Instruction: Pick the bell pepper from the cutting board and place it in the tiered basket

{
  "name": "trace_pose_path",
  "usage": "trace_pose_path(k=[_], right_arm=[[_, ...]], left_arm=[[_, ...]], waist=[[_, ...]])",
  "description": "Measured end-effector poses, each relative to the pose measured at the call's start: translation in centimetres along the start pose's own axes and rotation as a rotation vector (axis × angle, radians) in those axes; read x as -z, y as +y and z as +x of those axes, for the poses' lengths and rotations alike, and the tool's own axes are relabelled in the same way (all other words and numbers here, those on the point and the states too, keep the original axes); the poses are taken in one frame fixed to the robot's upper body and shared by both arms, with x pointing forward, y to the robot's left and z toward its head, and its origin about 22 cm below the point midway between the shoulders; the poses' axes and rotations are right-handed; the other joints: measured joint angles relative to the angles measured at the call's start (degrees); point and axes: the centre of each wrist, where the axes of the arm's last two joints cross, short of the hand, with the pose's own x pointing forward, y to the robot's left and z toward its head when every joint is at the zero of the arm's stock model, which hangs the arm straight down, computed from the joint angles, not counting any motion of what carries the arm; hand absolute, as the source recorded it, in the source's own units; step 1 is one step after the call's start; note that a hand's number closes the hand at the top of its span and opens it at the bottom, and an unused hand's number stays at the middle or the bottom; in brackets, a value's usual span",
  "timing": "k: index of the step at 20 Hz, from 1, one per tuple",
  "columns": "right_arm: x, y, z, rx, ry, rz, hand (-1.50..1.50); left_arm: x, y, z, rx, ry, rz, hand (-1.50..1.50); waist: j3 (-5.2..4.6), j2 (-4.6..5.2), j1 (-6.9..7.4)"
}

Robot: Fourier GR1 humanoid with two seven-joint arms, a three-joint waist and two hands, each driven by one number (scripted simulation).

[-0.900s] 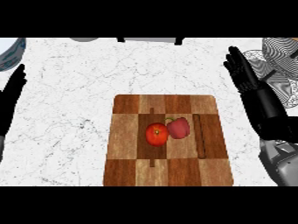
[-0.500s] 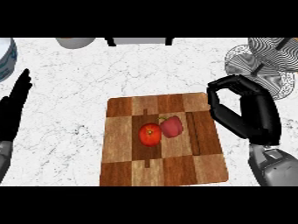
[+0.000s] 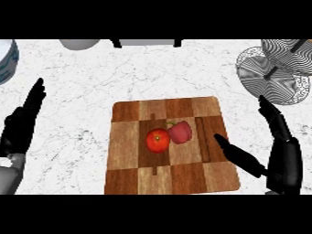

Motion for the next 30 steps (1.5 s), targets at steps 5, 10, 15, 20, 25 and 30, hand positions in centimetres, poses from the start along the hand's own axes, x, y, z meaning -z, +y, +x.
trace_pose_path(k=[5,10,15,20,25,30], right_arm=[[-0.7,-1.7,1.6,-0.237,0.044,0.187,-1.5],[-0.3,-2.1,5.4,-0.446,0.108,0.33,-1.5],[0.4,0.7,9.6,-0.537,0.137,0.369,-1.5],[1.1,3.6,11.4,-0.557,0.167,0.404,-1.5],[1.8,6.4,11.4,-0.59,0.233,0.455,-1.5],[2.5,8.1,10.8,-0.641,0.282,0.482,-1.5]], left_arm=[[0.2,0.0,0.1,0.004,-0.001,-0.002,0.0],[0.1,-0.5,0.4,0.003,-0.014,-0.012,0.0],[0.0,-1.2,0.3,0.002,-0.025,-0.031,0.0],[0.1,-1.1,0.5,0.006,-0.028,-0.021,0.0],[0.1,-1.3,0.7,-0.002,-0.02,-0.022,0.0],[0.4,-1.2,0.7,-0.001,-0.02,-0.016,0.0]], waist=[[-0.22,0.0,0.38],[-0.23,0.09,1.34],[-0.14,0.27,2.13],[-0.06,0.33,2.13],[0.0,0.36,2.01],[0.05,0.34,1.7]])
